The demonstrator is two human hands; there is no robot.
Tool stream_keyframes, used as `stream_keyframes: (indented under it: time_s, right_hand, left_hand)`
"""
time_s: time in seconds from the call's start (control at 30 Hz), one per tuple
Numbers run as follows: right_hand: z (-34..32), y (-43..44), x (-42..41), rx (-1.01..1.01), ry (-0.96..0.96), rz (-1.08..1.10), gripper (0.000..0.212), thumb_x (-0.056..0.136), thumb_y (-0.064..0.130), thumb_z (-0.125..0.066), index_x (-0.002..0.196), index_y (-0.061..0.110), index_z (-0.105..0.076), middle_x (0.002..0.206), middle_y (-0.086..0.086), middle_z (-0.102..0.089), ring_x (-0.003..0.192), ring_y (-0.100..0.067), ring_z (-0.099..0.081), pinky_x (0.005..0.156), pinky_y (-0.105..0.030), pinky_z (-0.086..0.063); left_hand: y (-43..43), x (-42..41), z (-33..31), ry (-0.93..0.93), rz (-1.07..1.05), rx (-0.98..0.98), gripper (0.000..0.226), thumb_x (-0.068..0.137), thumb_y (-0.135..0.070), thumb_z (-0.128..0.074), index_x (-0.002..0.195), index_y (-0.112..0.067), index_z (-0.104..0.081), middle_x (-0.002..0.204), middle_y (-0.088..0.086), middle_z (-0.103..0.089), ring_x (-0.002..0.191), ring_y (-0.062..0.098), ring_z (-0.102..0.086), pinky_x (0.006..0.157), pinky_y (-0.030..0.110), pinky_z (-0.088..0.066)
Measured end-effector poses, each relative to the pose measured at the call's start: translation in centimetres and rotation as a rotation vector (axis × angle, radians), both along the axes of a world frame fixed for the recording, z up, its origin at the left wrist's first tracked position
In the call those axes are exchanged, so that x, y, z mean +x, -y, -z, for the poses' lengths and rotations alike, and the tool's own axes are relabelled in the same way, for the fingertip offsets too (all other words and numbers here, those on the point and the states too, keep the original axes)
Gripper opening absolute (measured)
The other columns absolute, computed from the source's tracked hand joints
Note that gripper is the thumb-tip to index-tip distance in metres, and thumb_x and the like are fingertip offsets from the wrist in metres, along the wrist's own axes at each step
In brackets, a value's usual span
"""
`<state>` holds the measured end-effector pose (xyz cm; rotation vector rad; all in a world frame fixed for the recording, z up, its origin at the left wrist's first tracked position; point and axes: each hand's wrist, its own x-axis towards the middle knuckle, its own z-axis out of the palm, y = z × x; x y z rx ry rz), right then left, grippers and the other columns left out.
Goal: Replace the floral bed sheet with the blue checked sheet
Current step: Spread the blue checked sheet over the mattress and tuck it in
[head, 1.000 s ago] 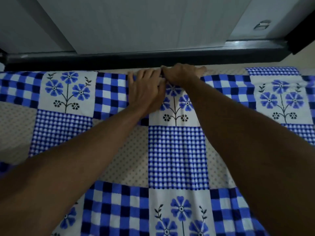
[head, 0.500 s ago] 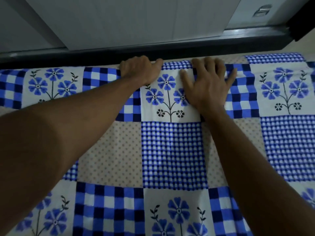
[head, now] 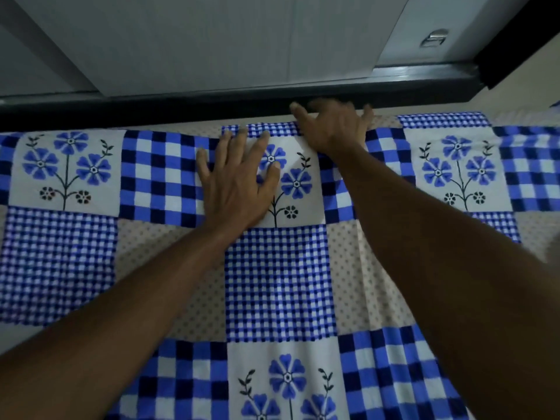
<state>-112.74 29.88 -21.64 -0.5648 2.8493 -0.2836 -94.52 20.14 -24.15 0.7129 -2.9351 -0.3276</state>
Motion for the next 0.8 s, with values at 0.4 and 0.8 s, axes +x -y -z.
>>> stream_keyframes:
  time_s: [0.4, 0.8]
  right_hand:
    - [1.4, -6.4, 23.4, -0.167, -0.036, 0.115, 0.062, 0.100, 0.065, -0.023, 0.157, 0.043, -0.009, 0.168, 0.003, 0.004, 0.154, -0.021, 0.009, 0.118, -0.059, 0.010]
    - [0.1, -1.0, 15.3, -0.067, -0.025, 0.023, 0.078, 0.088, 0.082, -0.010, 0.156, 0.045, -0.003, 0.168, 0.000, 0.006, 0.152, -0.037, 0.010, 0.107, -0.078, 0.007]
  left_hand:
    - [4.0, -5.9, -1.7, 0.177, -0.027, -0.027, 0.067, 0.093, -0.068, -0.017, 0.129, -0.028, -0.057, 0.132, 0.007, -0.060, 0.124, 0.032, -0.050, 0.107, 0.055, -0.025]
    - [-6.0, 26.7, -2.2, 0.152, 0.026, 0.034, 0.061, 0.099, -0.063, -0.019, 0.153, -0.038, -0.023, 0.164, -0.002, -0.016, 0.152, 0.024, -0.009, 0.114, 0.068, -0.003]
